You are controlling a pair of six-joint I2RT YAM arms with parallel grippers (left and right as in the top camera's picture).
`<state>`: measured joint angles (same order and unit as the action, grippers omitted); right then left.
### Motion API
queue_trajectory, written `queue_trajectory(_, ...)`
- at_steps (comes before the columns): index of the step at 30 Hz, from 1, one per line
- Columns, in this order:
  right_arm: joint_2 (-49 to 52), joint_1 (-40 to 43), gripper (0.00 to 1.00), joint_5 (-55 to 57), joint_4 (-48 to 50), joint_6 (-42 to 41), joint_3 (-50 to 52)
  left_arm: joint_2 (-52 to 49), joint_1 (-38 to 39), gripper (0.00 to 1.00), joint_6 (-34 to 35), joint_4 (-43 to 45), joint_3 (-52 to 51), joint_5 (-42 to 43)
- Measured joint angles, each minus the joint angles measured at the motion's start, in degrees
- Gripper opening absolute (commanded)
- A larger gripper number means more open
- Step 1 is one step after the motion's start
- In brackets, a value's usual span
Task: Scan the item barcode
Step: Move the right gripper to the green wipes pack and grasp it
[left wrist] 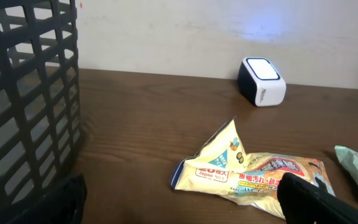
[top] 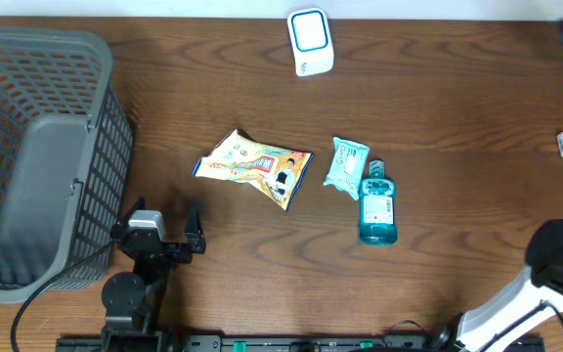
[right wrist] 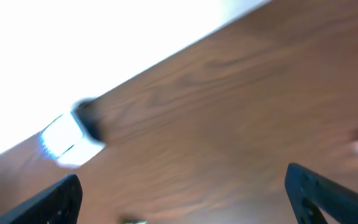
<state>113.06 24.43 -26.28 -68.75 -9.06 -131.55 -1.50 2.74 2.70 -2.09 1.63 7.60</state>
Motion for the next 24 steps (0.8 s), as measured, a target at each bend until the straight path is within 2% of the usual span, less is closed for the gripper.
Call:
queue_trajectory(5,1.4,-15.2,0.99,1.2,-9.9,-1.2,0.3,0.0,0.0,0.98,0.0,0.0,0.0,0.0)
queue_trajectory(8,3.2,-24.6,0.99,4.5,-11.1,-2.4,1.5,0.0,0.0,0.98,0.0,0.0,0.0,0.0)
queue_trajectory(10,4.7,-31.5,0.93,6.3,-11.1,-2.2,2.4,0.0,0.0,0.98,0.0,0.0,0.0,0.0)
queue_trajectory(12,6.2,-37.6,0.92,9.9,-11.4,-2.4,3.5,0.0,0.0,0.98,0.0,0.0,0.0,0.0)
queue_trajectory(14,8.6,-44.1,0.87,19.0,-12.5,-7.1,4.9,0.0,0.0,0.98,0.0,0.0,0.0,0.0)
queue_trajectory(18,13.6,-50.4,0.77,31.6,-13.1,-16.6,7.7,0.0,0.0,0.98,0.0,0.0,0.0,0.0)
queue_trajectory(21,18.3,-53.0,0.67,35.9,-13.3,-21.4,8.6,0.0,0.0,0.98,0.0,0.0,0.0,0.0)
queue_trajectory(24,21.2,-53.9,0.61,37.5,-14.0,-25.0,8.9,0.0,0.0,0.98,0.0,0.0,0.0,0.0)
